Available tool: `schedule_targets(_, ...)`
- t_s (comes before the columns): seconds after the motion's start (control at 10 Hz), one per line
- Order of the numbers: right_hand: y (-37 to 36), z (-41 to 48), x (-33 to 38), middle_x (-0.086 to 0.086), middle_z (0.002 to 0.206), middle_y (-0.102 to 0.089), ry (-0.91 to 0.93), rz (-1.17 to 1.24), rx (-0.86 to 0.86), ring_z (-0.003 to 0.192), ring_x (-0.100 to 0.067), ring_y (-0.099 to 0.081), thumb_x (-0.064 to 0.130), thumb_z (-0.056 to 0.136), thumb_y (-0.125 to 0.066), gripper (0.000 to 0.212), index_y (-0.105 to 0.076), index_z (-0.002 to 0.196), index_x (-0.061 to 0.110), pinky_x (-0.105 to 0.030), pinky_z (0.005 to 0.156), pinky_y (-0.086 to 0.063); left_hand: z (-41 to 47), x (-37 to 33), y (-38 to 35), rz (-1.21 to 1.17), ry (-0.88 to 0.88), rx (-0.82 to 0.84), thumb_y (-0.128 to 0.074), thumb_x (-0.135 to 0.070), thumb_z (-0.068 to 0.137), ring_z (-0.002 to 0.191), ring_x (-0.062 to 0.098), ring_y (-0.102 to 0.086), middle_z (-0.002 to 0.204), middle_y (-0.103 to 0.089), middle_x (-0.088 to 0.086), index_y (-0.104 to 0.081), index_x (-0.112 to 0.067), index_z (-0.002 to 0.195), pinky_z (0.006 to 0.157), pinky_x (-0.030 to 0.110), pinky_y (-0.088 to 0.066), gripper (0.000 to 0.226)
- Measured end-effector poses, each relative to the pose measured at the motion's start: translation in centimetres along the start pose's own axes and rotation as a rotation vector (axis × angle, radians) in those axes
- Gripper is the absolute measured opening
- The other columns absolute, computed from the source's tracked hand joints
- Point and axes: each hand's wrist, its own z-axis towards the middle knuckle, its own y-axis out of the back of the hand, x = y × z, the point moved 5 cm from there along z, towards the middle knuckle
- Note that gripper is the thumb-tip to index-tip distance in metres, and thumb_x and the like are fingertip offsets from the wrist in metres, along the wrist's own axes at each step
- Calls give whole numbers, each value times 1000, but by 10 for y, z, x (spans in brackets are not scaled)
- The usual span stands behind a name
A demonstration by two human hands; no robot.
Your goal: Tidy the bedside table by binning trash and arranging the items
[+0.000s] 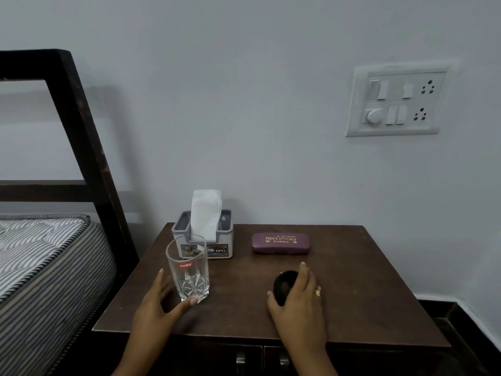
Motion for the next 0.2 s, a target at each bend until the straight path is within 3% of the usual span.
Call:
schedule_targets(0.1,10,-5,-1,-18,147,-33,26,-21,-34,130,-33,-41,55,70,-68,104,-18,144,3,-43,107,-39,-20,4,6,109,-42,-28,-83,-22,64,131,21,-42,143,-45,10,-27,-11,146,107,34,-32,99)
schedule_targets(0.2,17,-23,-13,-17,151,-27,28,-76,-35,133,-31,-39,71,74,-50,106,-11,146,4,-39,109,-34,-48,6,11,195,-187,-88,-80,-20,70,129,21,-43,140,-48,15,-36,-12,140,103,31,-33,83)
